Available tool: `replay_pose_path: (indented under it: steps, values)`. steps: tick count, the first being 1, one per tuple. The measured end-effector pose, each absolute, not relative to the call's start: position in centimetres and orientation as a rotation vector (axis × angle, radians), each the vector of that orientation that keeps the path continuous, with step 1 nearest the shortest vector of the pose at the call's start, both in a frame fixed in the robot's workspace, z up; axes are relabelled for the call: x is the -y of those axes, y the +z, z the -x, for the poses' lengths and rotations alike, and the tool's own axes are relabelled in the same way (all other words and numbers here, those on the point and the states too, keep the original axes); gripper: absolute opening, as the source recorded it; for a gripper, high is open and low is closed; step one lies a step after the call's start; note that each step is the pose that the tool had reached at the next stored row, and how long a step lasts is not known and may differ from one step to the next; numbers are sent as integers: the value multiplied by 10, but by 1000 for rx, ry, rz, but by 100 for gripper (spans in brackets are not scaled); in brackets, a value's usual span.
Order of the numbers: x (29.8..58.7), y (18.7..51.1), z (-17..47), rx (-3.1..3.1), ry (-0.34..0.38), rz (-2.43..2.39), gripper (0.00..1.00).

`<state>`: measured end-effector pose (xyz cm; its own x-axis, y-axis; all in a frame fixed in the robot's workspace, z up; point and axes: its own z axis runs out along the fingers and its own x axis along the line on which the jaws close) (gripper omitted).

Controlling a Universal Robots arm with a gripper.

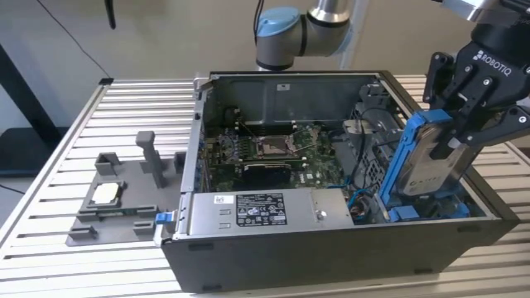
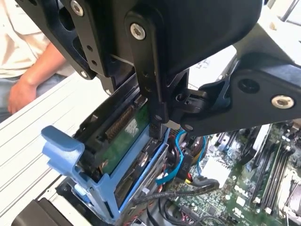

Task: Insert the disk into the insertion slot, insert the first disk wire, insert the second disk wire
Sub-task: 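Insert the disk into the insertion slot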

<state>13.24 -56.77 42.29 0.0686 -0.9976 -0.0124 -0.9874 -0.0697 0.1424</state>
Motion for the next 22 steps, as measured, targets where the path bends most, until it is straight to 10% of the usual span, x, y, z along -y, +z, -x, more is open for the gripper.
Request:
replay_pose_path:
  steps: [22]
  values:
    - [569, 436, -143, 2046, -220, -2195, 32]
